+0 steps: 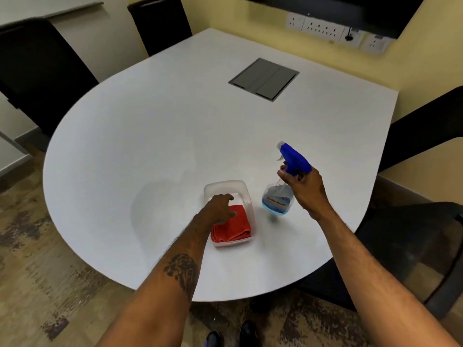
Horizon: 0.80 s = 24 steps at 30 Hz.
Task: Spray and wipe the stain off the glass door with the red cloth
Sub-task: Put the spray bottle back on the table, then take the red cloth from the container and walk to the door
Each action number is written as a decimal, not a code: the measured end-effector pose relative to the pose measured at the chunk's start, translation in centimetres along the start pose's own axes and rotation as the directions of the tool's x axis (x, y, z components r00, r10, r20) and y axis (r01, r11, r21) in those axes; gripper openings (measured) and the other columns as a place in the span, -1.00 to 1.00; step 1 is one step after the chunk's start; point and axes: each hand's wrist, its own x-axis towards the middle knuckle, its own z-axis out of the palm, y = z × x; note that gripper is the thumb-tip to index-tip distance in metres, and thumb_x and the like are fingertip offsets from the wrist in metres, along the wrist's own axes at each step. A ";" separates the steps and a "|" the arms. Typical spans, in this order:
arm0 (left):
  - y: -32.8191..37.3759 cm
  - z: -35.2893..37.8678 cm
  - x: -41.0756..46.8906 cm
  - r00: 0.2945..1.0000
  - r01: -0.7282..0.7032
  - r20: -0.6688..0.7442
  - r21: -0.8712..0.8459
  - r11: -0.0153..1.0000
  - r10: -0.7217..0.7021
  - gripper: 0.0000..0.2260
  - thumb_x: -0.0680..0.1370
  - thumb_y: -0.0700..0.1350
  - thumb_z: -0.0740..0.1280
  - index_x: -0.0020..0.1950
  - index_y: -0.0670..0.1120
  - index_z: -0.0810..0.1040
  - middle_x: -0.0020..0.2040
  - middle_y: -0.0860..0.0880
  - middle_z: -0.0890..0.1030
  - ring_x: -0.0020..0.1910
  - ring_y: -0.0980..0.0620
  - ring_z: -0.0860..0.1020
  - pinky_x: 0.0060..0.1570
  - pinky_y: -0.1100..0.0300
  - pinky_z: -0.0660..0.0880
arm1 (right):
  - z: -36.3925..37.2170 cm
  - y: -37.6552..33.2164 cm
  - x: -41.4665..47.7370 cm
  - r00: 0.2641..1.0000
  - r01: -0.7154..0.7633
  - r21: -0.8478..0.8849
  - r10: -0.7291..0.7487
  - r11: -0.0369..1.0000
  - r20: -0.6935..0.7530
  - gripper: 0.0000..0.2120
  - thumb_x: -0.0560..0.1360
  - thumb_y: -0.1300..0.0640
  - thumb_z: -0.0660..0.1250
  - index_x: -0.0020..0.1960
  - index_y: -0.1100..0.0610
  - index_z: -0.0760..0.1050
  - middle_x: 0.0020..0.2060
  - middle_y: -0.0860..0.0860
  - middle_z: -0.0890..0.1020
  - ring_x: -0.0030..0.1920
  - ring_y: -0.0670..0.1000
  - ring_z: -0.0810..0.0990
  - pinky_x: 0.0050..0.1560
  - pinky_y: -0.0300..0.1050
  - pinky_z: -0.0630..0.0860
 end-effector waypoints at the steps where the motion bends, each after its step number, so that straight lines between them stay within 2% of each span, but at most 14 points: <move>1: -0.2 0.5 1.0 1.000 0.012 0.019 0.027 1.000 -0.012 -0.42 0.61 -0.04 0.38 0.58 -0.14 0.28 0.56 -0.15 0.34 0.53 -0.13 0.33 0.49 0.00 0.31 | 0.3 0.9 0.6 1.000 -0.014 -0.001 0.014 1.000 0.004 -0.67 0.49 0.11 0.47 0.23 0.10 0.53 0.03 -0.01 0.67 0.10 0.03 0.63 0.16 -0.04 0.58; 6: -1.1 2.7 4.8 0.994 0.065 0.079 0.143 0.988 -0.077 -0.40 0.65 -0.03 0.32 0.63 -0.15 0.18 0.60 -0.17 0.27 0.58 -0.14 0.24 0.52 0.00 0.21 | 2.1 3.6 3.0 0.998 -0.051 0.000 0.051 0.999 0.032 -0.60 0.48 0.13 0.47 0.29 0.14 0.49 0.07 0.03 0.65 0.14 0.06 0.61 0.19 -0.01 0.57; 11: -1.7 4.5 6.4 0.983 0.087 0.131 0.263 0.961 -0.125 -0.34 0.64 0.02 0.32 0.64 -0.16 0.12 0.58 -0.20 0.28 0.54 -0.18 0.30 0.50 -0.04 0.26 | 3.0 4.9 4.0 0.997 -0.054 -0.024 0.055 0.998 0.054 -0.61 0.49 0.13 0.46 0.28 0.13 0.49 0.10 0.09 0.64 0.15 0.09 0.59 0.16 -0.01 0.56; 13: -1.8 5.0 6.7 0.985 0.081 0.114 0.338 0.938 -0.126 -0.34 0.63 0.04 0.33 0.63 -0.14 0.14 0.55 -0.20 0.31 0.51 -0.19 0.34 0.50 -0.10 0.26 | 3.1 5.4 4.1 0.996 -0.066 -0.026 0.067 0.997 0.055 -0.59 0.49 0.15 0.46 0.30 0.15 0.47 0.13 0.12 0.63 0.16 0.10 0.58 0.15 -0.03 0.55; 18: -1.7 5.3 7.1 0.988 0.096 0.062 0.454 0.886 -0.139 -0.40 0.57 0.07 0.39 0.52 -0.14 0.31 0.46 -0.19 0.36 0.47 -0.20 0.35 0.54 -0.28 0.06 | 3.2 6.2 4.3 0.994 -0.083 -0.041 0.086 0.996 0.067 -0.55 0.50 0.16 0.45 0.34 0.16 0.43 0.17 0.13 0.60 0.19 0.11 0.56 0.18 -0.02 0.55; 24: -1.2 4.8 7.2 0.991 0.084 0.050 0.471 0.878 -0.122 -0.46 0.55 0.08 0.43 0.45 -0.13 0.43 0.41 -0.17 0.43 0.43 -0.18 0.39 0.53 -0.19 0.15 | 2.7 6.5 4.7 0.991 -0.069 -0.088 0.078 0.994 0.112 -0.53 0.48 0.14 0.47 0.35 0.14 0.43 0.17 0.12 0.60 0.18 0.09 0.56 0.19 0.03 0.56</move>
